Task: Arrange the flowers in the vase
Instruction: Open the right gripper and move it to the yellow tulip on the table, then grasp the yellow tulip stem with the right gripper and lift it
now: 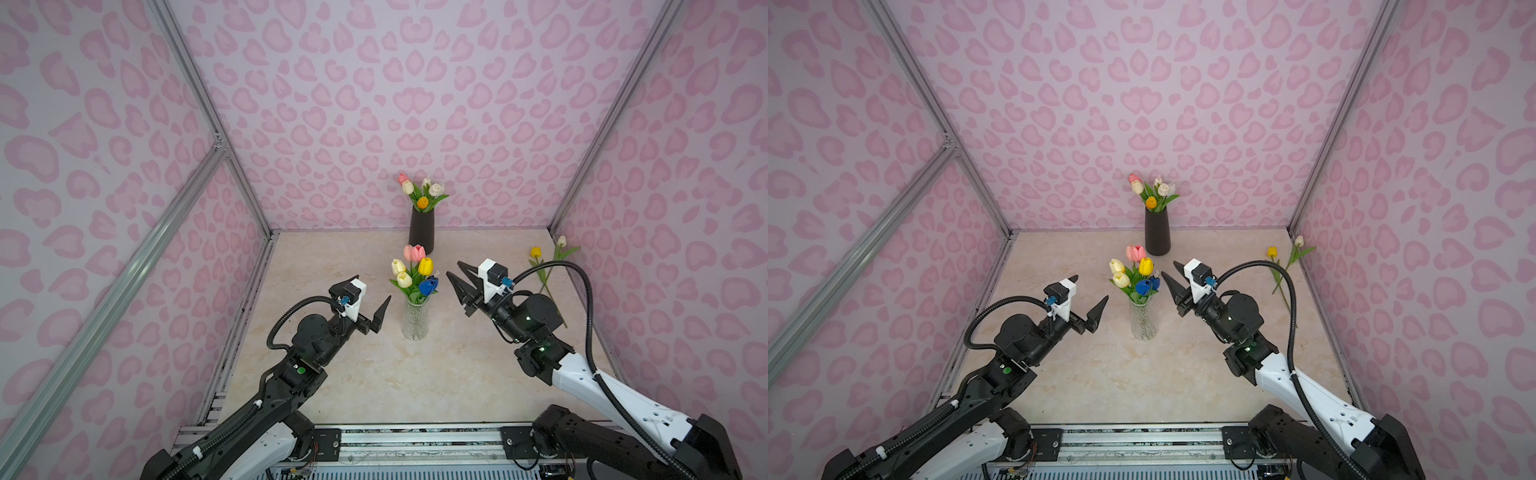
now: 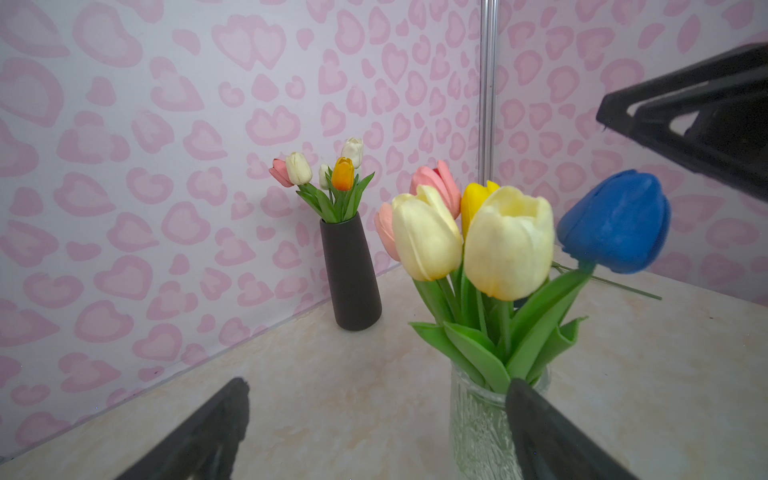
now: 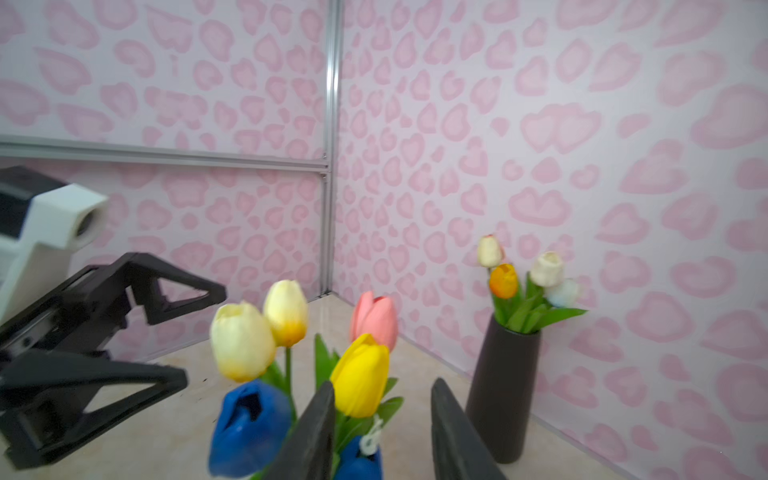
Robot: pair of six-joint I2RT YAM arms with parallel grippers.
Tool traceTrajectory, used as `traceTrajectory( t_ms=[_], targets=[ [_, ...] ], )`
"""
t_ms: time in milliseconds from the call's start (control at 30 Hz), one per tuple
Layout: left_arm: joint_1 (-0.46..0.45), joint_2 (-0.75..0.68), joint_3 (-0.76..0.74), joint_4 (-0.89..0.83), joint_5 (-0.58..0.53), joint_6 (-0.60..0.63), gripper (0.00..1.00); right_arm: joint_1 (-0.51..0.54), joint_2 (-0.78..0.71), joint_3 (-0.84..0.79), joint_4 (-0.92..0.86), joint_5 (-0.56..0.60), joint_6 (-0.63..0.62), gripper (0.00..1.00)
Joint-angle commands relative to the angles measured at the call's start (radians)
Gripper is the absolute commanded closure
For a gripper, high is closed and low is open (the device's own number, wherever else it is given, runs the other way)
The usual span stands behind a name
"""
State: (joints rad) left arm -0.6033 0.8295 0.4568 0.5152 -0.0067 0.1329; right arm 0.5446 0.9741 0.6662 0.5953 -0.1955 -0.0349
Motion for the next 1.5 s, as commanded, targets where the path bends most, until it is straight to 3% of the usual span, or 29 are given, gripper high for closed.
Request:
traceTrajectory(
  t_ms=[0, 100, 200, 300, 400, 767, 1033, 1467],
  targets=[
    [0.000, 0.003, 0.015, 0.027, 0.063, 0.024, 0.03, -0.110, 0.007, 0.074, -0.207, 0.175, 0.083, 0.59],
    [0.000, 0.009, 0.037, 0.008, 0.166, 0.029, 0.03, -0.309, 0.163, 0.266, -0.519, 0.270, 0.186, 0.57],
    [0.000, 0.013, 0.040, 0.003, 0.215, 0.030, 0.03, -0.484, 0.417, 0.502, -0.895, 0.268, 0.211, 0.57],
    [0.000, 0.012, 0.028, -0.005, 0.217, 0.030, 0.03, -0.586, 0.657, 0.695, -1.179, 0.292, 0.161, 0.57],
    [0.000, 0.000, 0.006, -0.003, 0.207, 0.024, 0.03, -0.658, 0.822, 0.798, -1.297, 0.291, 0.118, 0.58],
    [0.000, -0.037, -0.042, 0.014, 0.165, 0.019, 0.03, -0.802, 1.126, 1.002, -1.432, 0.293, -0.054, 0.58],
    [0.000, -0.048, -0.058, 0.015, 0.147, 0.009, 0.03, -0.847, 1.216, 1.040, -1.430, 0.233, -0.126, 0.63],
    [0.000, -0.111, -0.075, 0.006, 0.141, 0.005, 0.03, -0.843, 1.251, 1.030, -1.418, 0.171, -0.151, 0.96]
  ],
)
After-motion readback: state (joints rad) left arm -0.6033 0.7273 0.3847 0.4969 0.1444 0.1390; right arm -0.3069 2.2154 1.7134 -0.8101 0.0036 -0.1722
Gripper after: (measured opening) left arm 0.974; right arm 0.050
